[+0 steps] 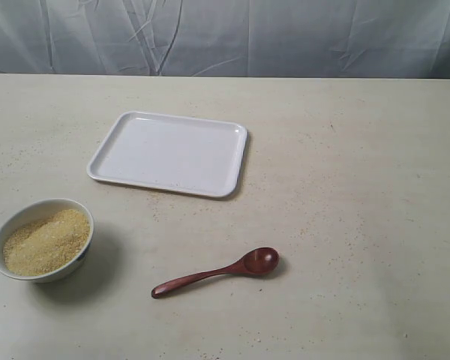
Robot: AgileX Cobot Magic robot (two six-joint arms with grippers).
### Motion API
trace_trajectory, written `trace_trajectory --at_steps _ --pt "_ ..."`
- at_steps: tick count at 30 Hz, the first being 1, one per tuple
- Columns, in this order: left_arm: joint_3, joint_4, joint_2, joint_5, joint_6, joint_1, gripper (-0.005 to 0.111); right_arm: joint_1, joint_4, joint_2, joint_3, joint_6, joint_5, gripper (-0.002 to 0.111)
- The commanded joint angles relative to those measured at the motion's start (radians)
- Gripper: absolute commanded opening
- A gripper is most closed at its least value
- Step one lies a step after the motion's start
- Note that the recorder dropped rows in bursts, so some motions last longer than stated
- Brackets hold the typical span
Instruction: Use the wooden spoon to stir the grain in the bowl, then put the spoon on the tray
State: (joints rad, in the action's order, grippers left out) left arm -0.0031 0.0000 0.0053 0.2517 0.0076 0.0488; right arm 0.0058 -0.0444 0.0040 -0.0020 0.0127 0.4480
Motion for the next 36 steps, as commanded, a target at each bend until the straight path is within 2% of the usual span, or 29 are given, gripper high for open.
trace_trajectory --at_steps 1,5,7,10,14,17,19,22,23,24,25,26,28,29,30,31,33,36 --pt "0.003 0.000 -0.005 -0.014 0.000 0.004 0.000 -0.006 0.006 -0.004 0.002 0.008 0.029 -0.001" --pt "0.003 0.000 -0.005 -0.014 0.000 0.004 0.000 -0.006 0.016 0.005 0.002 0.018 -0.049 -0.001" --pt "0.003 0.000 -0.005 -0.014 0.000 0.004 0.000 -0.006 0.057 0.043 -0.026 0.015 -0.157 -0.001" --pt "0.003 0.000 -0.005 -0.014 0.000 0.004 0.000 -0.006 0.132 0.139 -0.161 0.015 -0.417 -0.001" --pt "0.003 0.000 -0.005 -0.014 0.000 0.004 0.000 -0.006 0.137 0.375 -0.419 0.015 -0.760 -0.001" --pt "0.003 0.000 -0.005 -0.014 0.000 0.004 0.000 -0.006 0.141 0.561 -0.565 0.015 -0.900 -0.001" --pt "0.003 0.000 -0.005 -0.014 0.000 0.004 0.000 -0.005 0.164 0.679 -0.613 0.015 -0.924 -0.001" --pt "0.003 0.000 -0.005 -0.014 0.000 0.004 0.000 -0.005 0.279 0.827 -0.639 0.056 -0.973 -0.001" --pt "0.003 0.000 -0.005 -0.014 0.000 0.004 0.000 -0.003 0.410 0.926 -0.648 0.202 -1.040 -0.001" --pt "0.003 0.000 -0.005 -0.014 0.000 0.004 0.000 -0.001 0.482 0.964 -0.652 0.263 -1.073 -0.001" --pt "0.003 0.000 -0.005 -0.014 0.000 0.004 0.000 0.030 0.599 1.047 -0.660 0.381 -1.110 -0.001" --pt "0.003 0.000 -0.005 -0.014 0.000 0.004 0.000 0.057 0.638 1.080 -0.665 0.419 -1.113 -0.001" --pt "0.003 0.000 -0.005 -0.014 0.000 0.004 0.000 0.163 0.758 1.155 -0.683 0.497 -1.100 -0.001" --pt "0.003 0.000 -0.005 -0.014 0.000 0.004 0.000 0.258 0.797 1.201 -0.708 0.554 -1.086 -0.001" --pt "0.003 0.000 -0.005 -0.014 0.000 0.004 0.000 0.297 0.798 1.220 -0.724 0.573 -1.078 -0.001" --pt "0.003 0.000 -0.005 -0.014 0.000 0.004 0.000 0.394 0.794 1.270 -0.761 0.627 -1.067 -0.001" --pt "0.003 0.000 -0.005 -0.014 0.000 0.004 0.000 0.515 0.755 1.354 -0.820 0.715 -1.067 -0.001" --pt "0.003 0.000 -0.005 -0.014 0.000 0.004 0.000 0.681 0.585 1.480 -0.895 0.792 -1.033 -0.001"
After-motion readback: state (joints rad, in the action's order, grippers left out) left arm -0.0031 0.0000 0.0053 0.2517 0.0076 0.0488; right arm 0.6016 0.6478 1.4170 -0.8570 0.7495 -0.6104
